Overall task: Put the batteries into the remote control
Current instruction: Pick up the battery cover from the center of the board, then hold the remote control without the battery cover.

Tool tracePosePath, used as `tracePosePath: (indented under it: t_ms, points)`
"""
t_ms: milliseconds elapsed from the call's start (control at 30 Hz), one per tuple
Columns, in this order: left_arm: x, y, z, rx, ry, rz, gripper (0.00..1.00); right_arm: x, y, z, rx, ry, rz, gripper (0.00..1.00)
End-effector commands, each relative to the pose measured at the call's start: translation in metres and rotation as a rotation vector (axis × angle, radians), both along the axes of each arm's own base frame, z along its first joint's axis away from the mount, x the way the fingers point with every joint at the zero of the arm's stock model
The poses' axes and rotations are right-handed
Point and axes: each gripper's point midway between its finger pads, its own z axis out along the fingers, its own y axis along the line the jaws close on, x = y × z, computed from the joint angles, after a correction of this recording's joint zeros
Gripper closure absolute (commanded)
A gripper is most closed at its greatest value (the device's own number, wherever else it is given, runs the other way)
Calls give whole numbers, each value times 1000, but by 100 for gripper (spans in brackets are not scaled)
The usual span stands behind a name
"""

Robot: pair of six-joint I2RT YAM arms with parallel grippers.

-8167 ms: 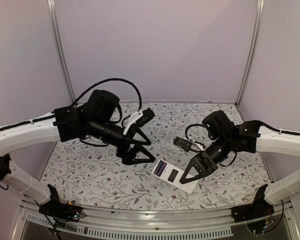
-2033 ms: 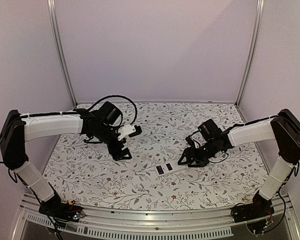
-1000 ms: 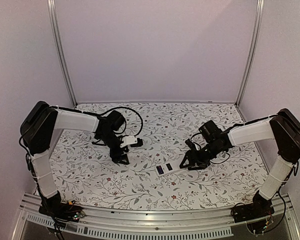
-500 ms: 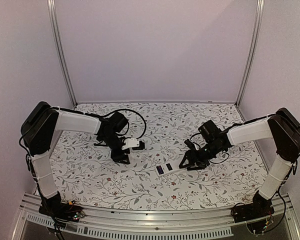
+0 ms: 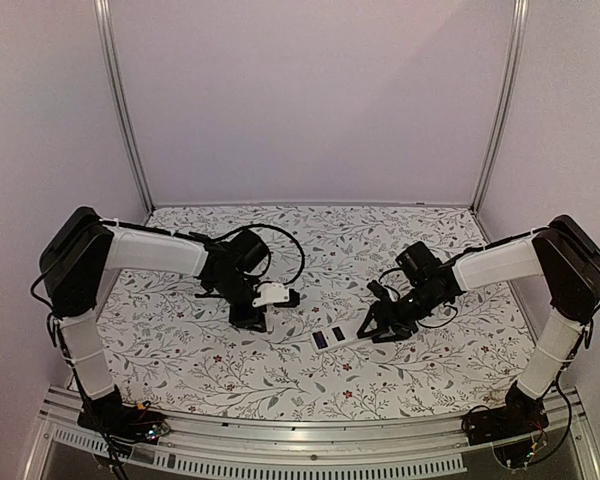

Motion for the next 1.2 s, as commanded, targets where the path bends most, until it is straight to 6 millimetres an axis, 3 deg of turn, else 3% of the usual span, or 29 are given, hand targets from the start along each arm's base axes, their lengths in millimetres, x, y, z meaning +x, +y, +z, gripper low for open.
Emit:
tracePosePath:
  t_ms: [0,367,600,733,867,1000,1167]
  points:
    - [-19,-17,24,-55,-9,59,58,-10,-9,-17,-48,56,-7,42]
    - [-59,-72,34,-170,58,174,55,-15,-5,-16,-32,67,1,46]
    - [-64,-106,33,-210,72,181,55,-23,-3,-18,-24,86,21,54]
    - [-59,-114,29,-204,76,195,55,-27,-3,-16,-19,93,27,56]
    - [-59,-114,30,-212,77,192,54,-6,-22,-4,-66,16,-39,46]
    - [-62,-109,29,-200,76,185,54,13,-37,-1,-145,-64,-88,44]
    - [-63,-107,29,-200,76,187,54,31,-27,3,-128,-101,-102,43]
